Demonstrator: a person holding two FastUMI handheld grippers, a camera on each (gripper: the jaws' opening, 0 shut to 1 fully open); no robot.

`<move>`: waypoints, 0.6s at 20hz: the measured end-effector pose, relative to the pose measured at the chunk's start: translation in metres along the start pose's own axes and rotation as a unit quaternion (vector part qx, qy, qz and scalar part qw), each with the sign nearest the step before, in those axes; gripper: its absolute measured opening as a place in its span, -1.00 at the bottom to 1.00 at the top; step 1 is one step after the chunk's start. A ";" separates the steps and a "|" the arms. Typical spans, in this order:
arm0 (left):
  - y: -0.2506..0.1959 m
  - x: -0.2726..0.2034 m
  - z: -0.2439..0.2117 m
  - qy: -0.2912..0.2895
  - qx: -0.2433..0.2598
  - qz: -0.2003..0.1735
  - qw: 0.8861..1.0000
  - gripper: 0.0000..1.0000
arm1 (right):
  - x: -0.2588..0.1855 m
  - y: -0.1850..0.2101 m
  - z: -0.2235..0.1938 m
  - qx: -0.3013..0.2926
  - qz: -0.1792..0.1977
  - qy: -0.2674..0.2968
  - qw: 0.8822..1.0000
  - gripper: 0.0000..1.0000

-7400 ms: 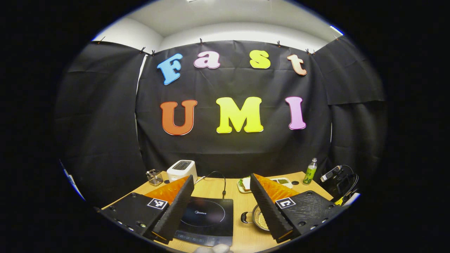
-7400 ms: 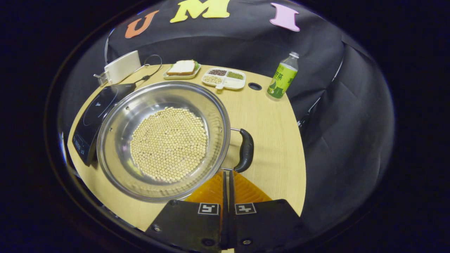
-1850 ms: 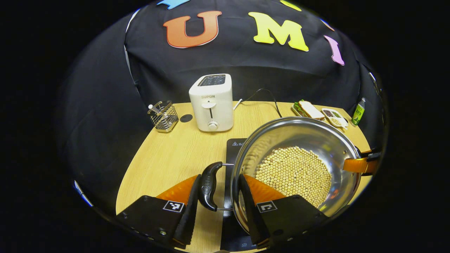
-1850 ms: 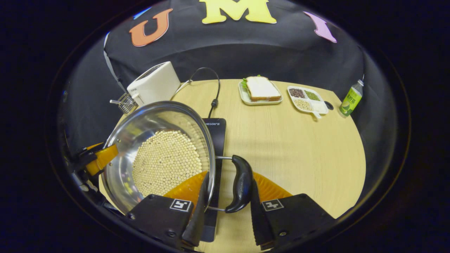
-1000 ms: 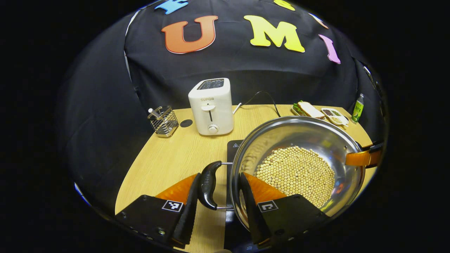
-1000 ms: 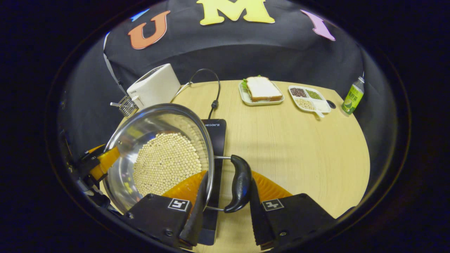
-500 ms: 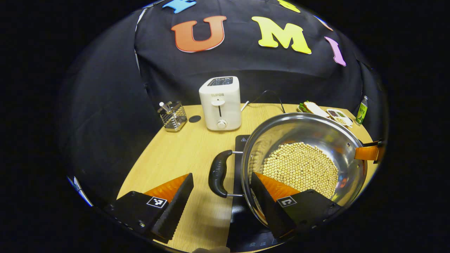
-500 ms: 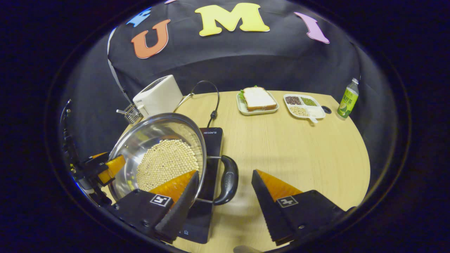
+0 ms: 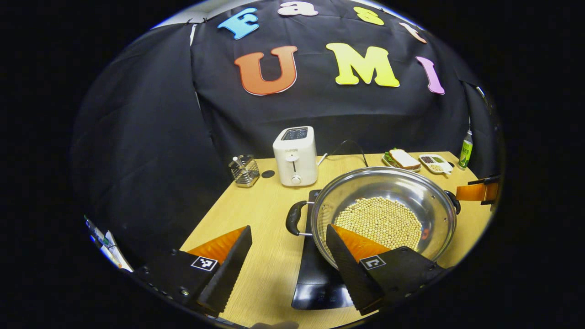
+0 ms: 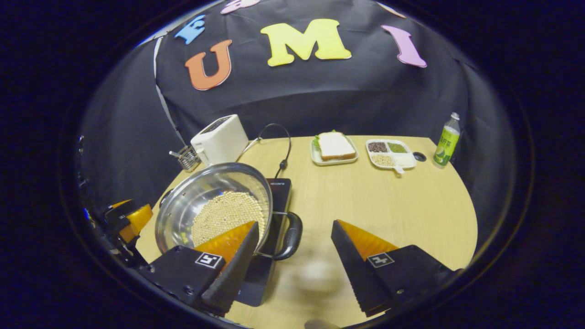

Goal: First push the handle of the pot to place it horizontally, then grasp the pot with both hands and set it on the induction cooktop.

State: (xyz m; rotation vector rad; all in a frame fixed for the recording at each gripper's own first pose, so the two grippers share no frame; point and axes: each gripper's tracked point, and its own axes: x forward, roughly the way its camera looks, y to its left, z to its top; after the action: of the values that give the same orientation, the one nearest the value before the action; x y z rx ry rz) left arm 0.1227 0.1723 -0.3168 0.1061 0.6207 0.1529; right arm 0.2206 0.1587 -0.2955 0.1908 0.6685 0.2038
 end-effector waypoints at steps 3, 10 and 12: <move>-0.010 -0.038 0.015 -0.023 -0.018 0.002 1.000 0.94 | -0.036 -0.008 0.015 -0.036 0.002 -0.037 0.999 0.99; -0.066 -0.152 0.101 -0.132 -0.033 -0.009 0.991 0.92 | -0.180 -0.051 0.072 -0.083 0.007 -0.146 0.986 0.99; -0.093 -0.181 0.125 -0.163 -0.043 -0.020 0.986 0.94 | -0.219 -0.071 0.087 -0.077 0.000 -0.175 0.982 0.99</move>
State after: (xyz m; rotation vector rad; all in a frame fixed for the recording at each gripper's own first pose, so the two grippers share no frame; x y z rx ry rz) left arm 0.0605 0.0430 -0.1259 0.0344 0.2896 0.1194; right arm 0.1169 0.0264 -0.1160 0.0752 0.3019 0.2146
